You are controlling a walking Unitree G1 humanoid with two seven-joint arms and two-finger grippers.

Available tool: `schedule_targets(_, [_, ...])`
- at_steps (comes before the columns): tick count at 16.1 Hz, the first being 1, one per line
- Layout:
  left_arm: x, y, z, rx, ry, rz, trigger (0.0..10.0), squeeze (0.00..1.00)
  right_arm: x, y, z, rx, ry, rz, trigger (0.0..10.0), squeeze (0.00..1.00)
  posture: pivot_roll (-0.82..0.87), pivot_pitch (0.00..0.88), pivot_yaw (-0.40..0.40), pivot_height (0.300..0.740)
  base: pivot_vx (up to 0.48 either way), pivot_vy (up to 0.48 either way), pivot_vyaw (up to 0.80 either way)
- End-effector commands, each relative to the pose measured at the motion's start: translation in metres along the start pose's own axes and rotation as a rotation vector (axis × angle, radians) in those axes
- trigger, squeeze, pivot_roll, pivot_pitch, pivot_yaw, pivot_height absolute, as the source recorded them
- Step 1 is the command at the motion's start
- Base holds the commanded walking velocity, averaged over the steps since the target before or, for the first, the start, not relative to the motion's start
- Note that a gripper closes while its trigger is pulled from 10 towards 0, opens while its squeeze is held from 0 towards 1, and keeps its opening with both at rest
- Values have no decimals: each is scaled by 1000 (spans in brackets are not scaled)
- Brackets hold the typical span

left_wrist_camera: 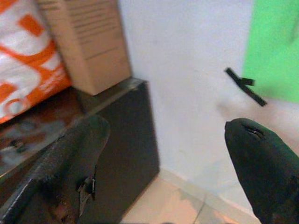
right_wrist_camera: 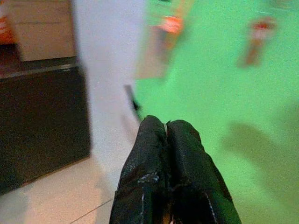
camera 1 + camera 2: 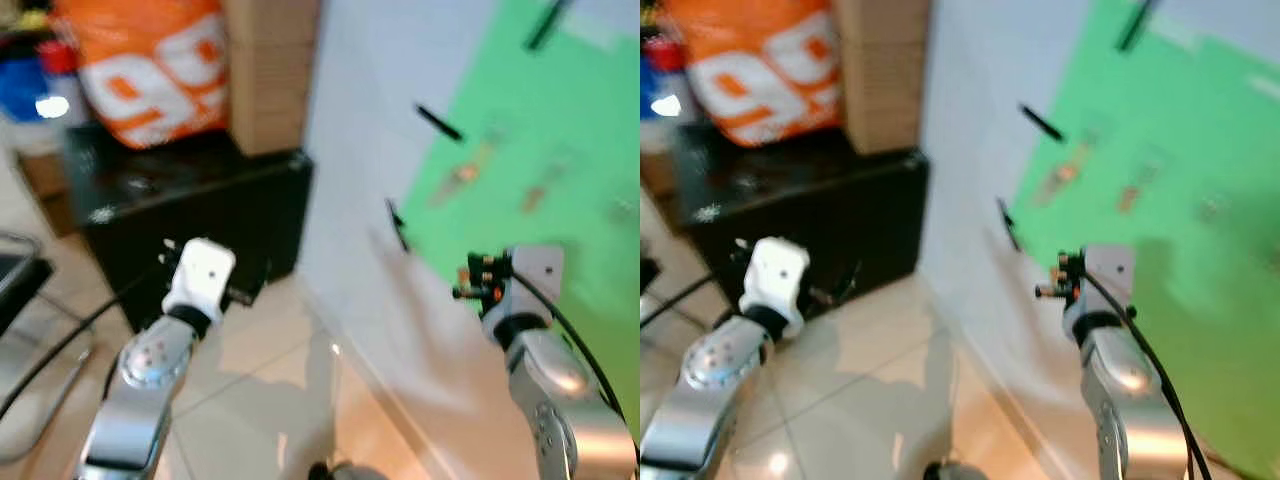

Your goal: Hang keys on a hook

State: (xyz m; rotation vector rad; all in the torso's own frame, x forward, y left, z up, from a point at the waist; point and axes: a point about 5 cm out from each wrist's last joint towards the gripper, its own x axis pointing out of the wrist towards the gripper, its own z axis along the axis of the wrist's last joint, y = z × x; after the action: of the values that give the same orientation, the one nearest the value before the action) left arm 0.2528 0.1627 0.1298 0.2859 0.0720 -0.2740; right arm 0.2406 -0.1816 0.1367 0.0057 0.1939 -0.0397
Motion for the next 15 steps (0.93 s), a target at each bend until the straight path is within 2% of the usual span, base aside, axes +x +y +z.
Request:
schedule_targets(1, [3,-6,3,0,-9,-19,10000,0,1,-7,7,7,-31,-44,10000,0,-95,0,-71,740,0,0,-800])
schedule_targets(6, [11,-6,8,26,-26,-31,10000,0,10,-2,19,17,-58,-50,10000,0,-87,0,-65,740,0,0,-800])
schedule_targets(10, [13,-8,10,33,-35,-45,10000,0,17,13,28,32,-76,8,10000,0,-77,0,-67,740,0,0,-800])
schedule_targets(13, [12,-9,13,31,-49,-84,10000,0,19,19,30,32,-71,42,10000,0,-67,0,-65,740,0,0,-800])
schedule_targets(15, [12,-8,17,22,-66,-100,10000,0,18,21,28,27,-67,58,10000,0,-64,0,-57,740,0,0,-203])
